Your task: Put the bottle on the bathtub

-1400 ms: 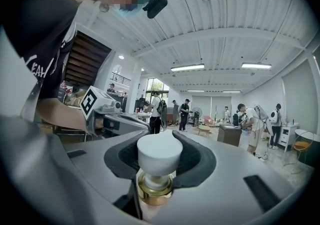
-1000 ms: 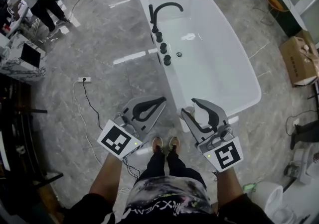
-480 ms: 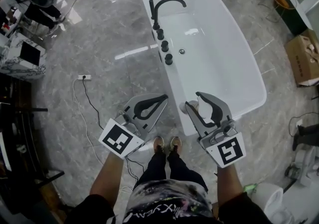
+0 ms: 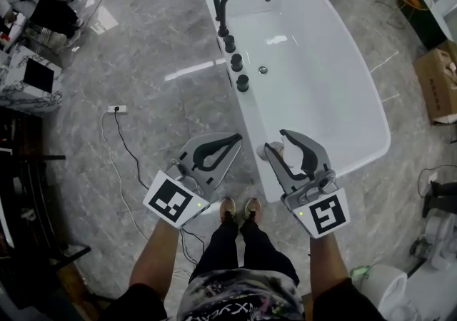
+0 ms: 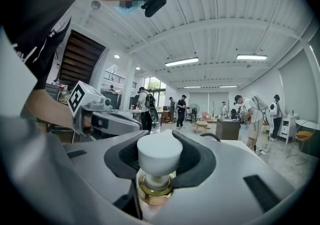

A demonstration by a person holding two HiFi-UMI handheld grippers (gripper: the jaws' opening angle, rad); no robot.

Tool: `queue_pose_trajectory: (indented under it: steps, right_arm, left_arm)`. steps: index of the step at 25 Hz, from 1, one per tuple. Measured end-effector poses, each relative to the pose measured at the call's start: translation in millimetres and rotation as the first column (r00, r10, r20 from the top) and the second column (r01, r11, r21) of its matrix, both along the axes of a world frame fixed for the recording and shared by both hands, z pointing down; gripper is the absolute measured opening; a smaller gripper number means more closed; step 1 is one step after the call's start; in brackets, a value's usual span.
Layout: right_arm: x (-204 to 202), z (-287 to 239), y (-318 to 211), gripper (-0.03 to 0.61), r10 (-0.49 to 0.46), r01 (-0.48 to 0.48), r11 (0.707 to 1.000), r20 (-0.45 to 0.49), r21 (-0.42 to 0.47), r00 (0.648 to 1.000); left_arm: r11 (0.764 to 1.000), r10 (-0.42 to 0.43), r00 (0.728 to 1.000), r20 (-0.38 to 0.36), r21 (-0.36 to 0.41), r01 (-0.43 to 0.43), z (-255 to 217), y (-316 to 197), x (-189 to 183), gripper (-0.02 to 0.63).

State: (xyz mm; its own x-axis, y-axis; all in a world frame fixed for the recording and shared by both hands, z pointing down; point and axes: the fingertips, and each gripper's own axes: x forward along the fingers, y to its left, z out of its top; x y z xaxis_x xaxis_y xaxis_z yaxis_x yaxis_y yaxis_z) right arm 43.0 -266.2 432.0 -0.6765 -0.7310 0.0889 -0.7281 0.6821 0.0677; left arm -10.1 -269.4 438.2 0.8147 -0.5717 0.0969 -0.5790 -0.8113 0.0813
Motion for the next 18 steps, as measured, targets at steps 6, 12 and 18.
queue_pose_trajectory:
  steps: [6,12,18]
  right_arm:
    - [6,37,-21,0.138,0.015,-0.015,1.0,-0.001,-0.005,1.0]
    - [11,72,-38,0.138,0.027,-0.027,1.0,-0.013,-0.005,1.0]
    - [15,108,-51,0.138,0.048,-0.048,0.999,-0.002,-0.021,0.999]
  left_arm:
    - [1.0,-0.009,1.0,0.0,-0.011,0.009,35,-14,2,0.013]
    - [1.0,-0.021,1.0,0.007,-0.024,0.021,66,-21,2,0.014]
    - [0.999,-0.032,0.999,0.021,-0.031,0.033,100,-29,-1,0.012]
